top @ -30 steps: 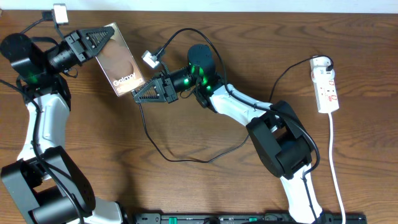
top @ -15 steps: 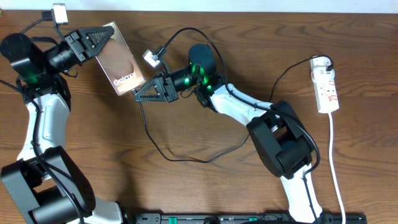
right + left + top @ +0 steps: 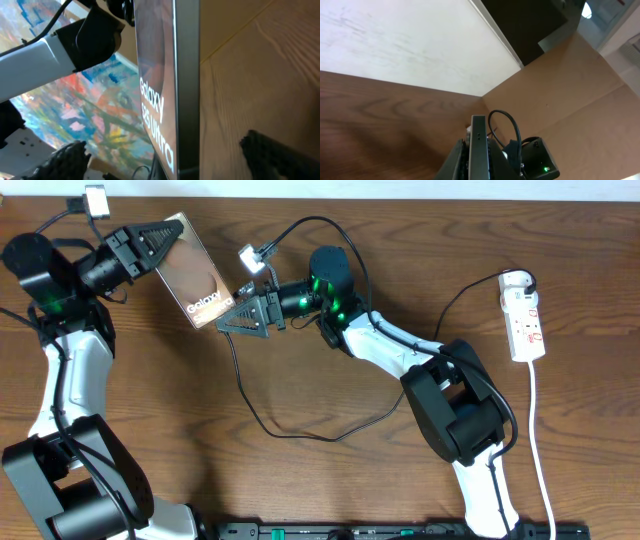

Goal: Plug charger to phone and switch on socket
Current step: 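Open the right gripper and withdraw it toward the power strip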

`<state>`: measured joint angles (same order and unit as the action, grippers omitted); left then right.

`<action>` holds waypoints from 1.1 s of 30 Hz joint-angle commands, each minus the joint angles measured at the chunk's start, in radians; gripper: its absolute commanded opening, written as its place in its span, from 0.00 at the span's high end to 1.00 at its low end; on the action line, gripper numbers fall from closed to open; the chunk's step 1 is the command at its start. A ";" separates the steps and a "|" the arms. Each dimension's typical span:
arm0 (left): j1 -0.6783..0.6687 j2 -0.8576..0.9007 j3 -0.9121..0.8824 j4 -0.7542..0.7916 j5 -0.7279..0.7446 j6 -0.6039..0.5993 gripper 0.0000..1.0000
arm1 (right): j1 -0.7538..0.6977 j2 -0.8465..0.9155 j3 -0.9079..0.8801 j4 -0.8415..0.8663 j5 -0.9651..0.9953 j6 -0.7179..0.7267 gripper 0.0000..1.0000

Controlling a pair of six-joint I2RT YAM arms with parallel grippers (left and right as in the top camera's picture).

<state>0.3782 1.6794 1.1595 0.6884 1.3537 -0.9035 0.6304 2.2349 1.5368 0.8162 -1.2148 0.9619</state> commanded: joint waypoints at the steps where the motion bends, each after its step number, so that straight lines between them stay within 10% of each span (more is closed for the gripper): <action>1: 0.027 -0.013 0.009 0.009 -0.008 0.012 0.93 | -0.010 -0.011 0.019 0.002 0.027 -0.004 0.01; 13: 0.142 -0.013 0.009 -0.072 0.008 0.005 0.92 | -0.055 -0.011 0.019 -0.069 0.097 0.016 0.01; 33: 0.170 -0.013 0.009 -0.105 0.053 0.002 0.93 | -0.287 -0.193 0.021 -1.106 0.578 -0.355 0.01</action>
<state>0.5480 1.6794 1.1595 0.5785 1.3857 -0.9001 0.3779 2.1685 1.5452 -0.2279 -0.7818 0.7559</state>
